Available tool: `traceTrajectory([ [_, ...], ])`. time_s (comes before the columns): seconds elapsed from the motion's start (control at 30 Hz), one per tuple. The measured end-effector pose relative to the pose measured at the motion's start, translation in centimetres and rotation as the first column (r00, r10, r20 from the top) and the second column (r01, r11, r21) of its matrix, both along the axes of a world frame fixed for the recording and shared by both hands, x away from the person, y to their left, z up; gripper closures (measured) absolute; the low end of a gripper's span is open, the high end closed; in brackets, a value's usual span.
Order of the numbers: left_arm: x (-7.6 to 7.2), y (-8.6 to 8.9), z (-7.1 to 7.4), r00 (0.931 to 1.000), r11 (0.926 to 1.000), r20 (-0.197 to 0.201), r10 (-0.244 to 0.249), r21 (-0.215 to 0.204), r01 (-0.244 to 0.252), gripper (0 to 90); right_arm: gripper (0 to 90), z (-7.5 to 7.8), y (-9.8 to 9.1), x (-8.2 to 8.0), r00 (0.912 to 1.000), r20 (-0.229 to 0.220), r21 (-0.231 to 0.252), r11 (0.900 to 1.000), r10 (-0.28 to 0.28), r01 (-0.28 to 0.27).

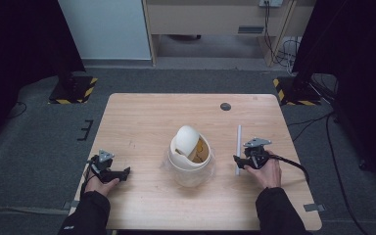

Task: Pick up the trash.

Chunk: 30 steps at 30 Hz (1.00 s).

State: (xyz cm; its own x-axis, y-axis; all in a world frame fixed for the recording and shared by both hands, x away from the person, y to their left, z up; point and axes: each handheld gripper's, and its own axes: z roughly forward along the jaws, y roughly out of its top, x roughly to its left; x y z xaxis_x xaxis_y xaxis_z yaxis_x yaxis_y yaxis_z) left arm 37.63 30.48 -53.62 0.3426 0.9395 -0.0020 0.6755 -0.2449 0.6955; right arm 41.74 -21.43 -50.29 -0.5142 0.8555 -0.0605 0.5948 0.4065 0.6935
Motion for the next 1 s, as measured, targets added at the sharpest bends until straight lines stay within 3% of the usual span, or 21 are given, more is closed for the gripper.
traceTrajectory([
  [0.5, 0.0, 0.0, 0.0, 1.0, 1.0, 0.0, -0.001, 0.0, 0.001, 0.0, 57.1, -1.3, 0.4, 0.3, 0.9961, -0.088, -0.059, 0.9982, 0.001, -0.006],
  [1.0, 0.0, 0.0, 0.0, 1.0, 1.0, 0.0, -0.002, 0.0, 0.002, 0.0, 78.5, -1.2, -0.5, 0.3, 0.9894, -0.138, -0.029, 0.9987, -0.045, 0.042],
])
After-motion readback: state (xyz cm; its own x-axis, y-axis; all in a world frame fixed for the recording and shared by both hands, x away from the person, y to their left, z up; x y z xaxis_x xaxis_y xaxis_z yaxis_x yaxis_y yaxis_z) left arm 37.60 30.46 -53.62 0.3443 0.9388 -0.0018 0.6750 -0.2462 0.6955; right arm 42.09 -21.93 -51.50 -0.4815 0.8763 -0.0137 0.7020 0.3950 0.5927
